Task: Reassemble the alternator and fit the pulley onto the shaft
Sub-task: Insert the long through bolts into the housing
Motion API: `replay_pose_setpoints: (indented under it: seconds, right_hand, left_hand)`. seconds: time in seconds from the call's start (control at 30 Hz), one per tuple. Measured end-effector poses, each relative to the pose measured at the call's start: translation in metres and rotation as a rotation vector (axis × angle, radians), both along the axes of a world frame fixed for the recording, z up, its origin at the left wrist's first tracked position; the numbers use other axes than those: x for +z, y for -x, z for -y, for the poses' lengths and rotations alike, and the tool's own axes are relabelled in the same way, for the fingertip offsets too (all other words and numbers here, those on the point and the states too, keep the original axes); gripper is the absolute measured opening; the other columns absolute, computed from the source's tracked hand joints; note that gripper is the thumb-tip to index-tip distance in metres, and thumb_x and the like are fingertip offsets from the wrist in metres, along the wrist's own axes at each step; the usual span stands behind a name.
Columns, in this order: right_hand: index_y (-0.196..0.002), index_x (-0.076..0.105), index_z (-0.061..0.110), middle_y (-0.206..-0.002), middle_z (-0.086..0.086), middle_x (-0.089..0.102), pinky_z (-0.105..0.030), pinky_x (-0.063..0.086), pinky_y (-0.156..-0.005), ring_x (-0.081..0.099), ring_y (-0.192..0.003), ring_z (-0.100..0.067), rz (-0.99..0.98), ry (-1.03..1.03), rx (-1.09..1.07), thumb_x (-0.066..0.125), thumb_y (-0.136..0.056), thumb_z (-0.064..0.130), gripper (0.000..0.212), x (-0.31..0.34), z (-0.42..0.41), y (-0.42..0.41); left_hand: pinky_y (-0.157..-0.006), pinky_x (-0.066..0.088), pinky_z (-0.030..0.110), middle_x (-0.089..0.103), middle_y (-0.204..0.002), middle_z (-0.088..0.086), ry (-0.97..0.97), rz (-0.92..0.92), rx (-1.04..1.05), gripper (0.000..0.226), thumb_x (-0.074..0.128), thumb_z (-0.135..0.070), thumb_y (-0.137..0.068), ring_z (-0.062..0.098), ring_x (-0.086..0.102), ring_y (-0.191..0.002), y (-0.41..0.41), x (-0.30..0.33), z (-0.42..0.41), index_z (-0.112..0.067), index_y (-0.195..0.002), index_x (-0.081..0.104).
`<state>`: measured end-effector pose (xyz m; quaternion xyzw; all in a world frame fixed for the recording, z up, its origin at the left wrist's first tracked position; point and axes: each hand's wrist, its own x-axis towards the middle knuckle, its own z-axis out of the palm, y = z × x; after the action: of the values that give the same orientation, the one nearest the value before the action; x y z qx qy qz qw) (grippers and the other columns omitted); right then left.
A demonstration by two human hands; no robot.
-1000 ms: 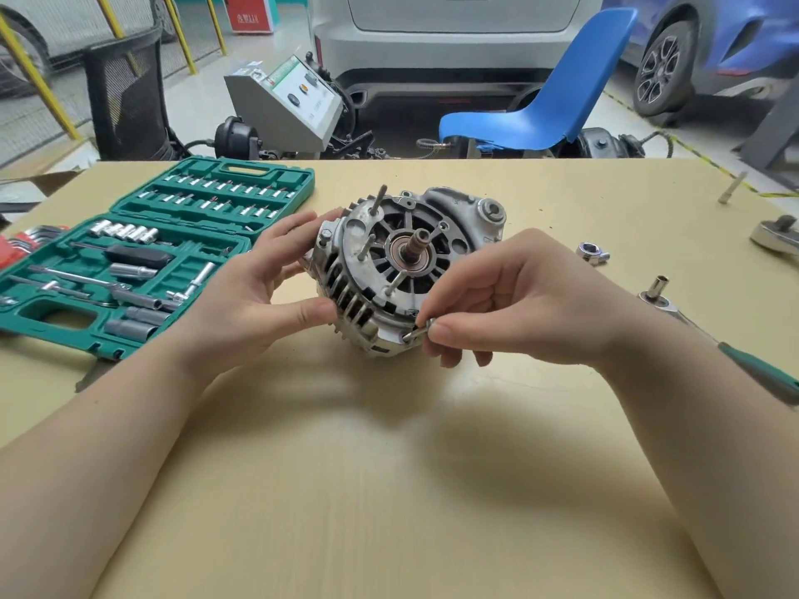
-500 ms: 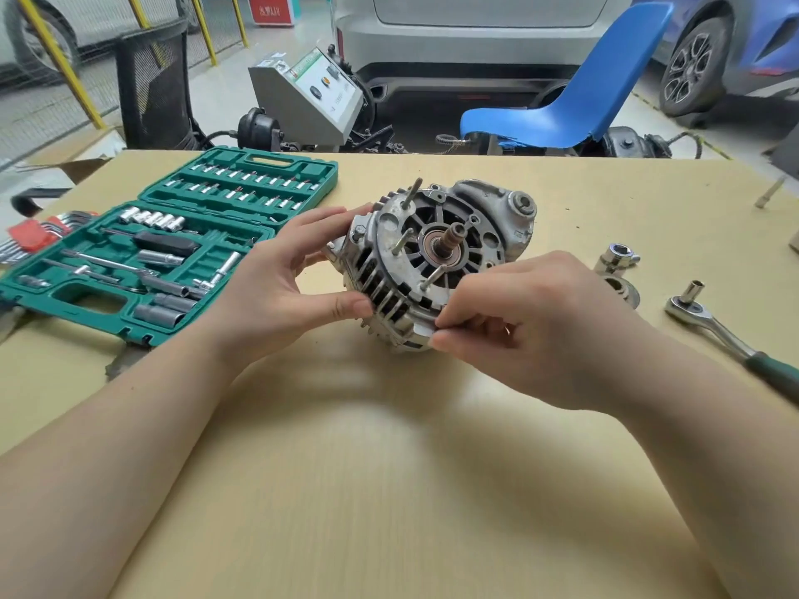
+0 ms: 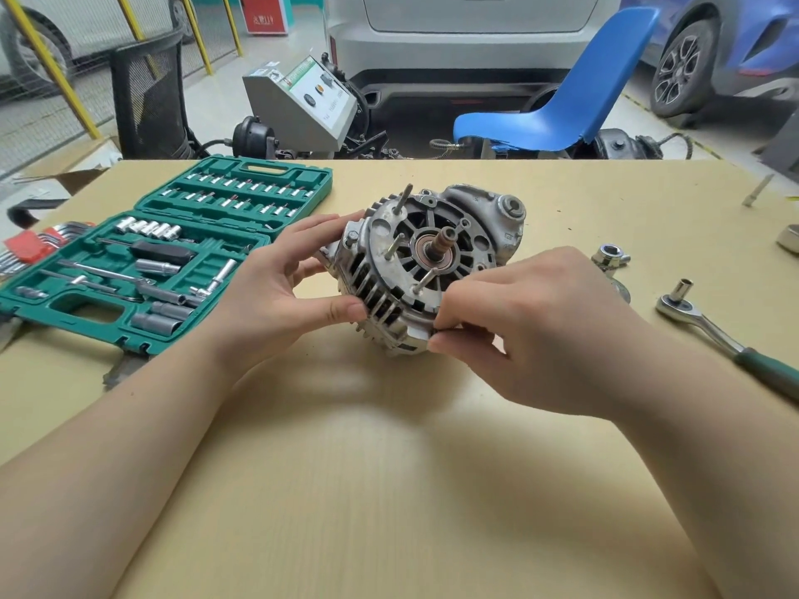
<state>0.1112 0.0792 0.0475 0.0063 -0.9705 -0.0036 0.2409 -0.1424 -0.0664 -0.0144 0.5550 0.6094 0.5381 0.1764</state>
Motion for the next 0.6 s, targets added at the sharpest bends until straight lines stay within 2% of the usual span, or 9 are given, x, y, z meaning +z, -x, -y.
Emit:
replay_pose_setpoints:
  seconds: [0.1,0.2,0.33,0.47,0.53,0.6]
  right_hand:
    - [-0.072,0.061,0.016,-0.058,0.002,0.053,-0.032,0.04,-0.044,0.049,-0.049,-0.033,0.027,-0.098,-0.075,0.057,-0.098,0.041,0.037,0.002,0.009,-0.001]
    - [-0.073,0.062,0.02,-0.056,0.005,0.05,-0.029,0.038,-0.046,0.048,-0.048,-0.029,0.063,-0.094,-0.114,0.055,-0.095,0.05,0.037,0.005,0.011,-0.005]
    - [-0.075,0.059,0.021,-0.056,0.003,0.049,-0.027,0.032,-0.047,0.046,-0.049,-0.029,0.121,-0.143,-0.154,0.051,-0.093,0.041,0.028,0.005,0.011,-0.005]
    - [-0.066,0.05,0.017,-0.05,0.001,0.045,-0.027,0.026,-0.047,0.042,-0.044,-0.033,0.101,-0.158,-0.207,0.049,-0.097,0.036,0.036,0.0,0.018,0.0]
    - [-0.064,0.046,0.017,-0.049,0.001,0.044,-0.026,0.027,-0.047,0.04,-0.044,-0.033,0.082,-0.144,-0.223,0.05,-0.097,0.038,0.04,-0.001,0.02,0.0]
    - [-0.064,0.048,0.018,-0.049,0.002,0.045,-0.027,0.033,-0.047,0.042,-0.044,-0.032,0.068,-0.133,-0.239,0.051,-0.096,0.045,0.042,0.0,0.019,0.0]
  left_hand:
    - [-0.122,0.045,0.052,0.055,-0.158,0.008,0.004,-0.006,0.003,0.095,0.097,-0.035,-0.069,0.023,0.049,-0.15,0.001,-0.001,-0.001,-0.014,-0.153,0.059]
    - [-0.121,0.046,0.051,0.056,-0.157,0.007,0.002,-0.01,0.003,0.088,0.094,-0.022,-0.073,0.024,0.051,-0.149,0.001,-0.001,-0.001,-0.016,-0.153,0.059]
    - [-0.12,0.046,0.049,0.055,-0.158,0.007,0.004,0.009,0.003,0.09,0.094,-0.029,-0.071,0.025,0.051,-0.149,0.002,-0.001,-0.001,-0.018,-0.154,0.059]
    - [-0.12,0.046,0.049,0.056,-0.157,0.007,0.017,0.002,0.002,0.089,0.093,-0.03,-0.072,0.025,0.052,-0.148,0.002,-0.002,-0.001,-0.019,-0.154,0.059]
    - [-0.12,0.046,0.05,0.056,-0.157,0.007,0.025,-0.007,0.0,0.089,0.094,-0.031,-0.073,0.025,0.051,-0.149,0.002,-0.002,-0.001,-0.02,-0.154,0.059]
    - [-0.123,0.043,0.052,0.056,-0.158,0.006,0.03,-0.039,0.001,0.091,0.095,-0.042,-0.075,0.025,0.05,-0.15,0.002,-0.003,0.001,-0.022,-0.155,0.058]
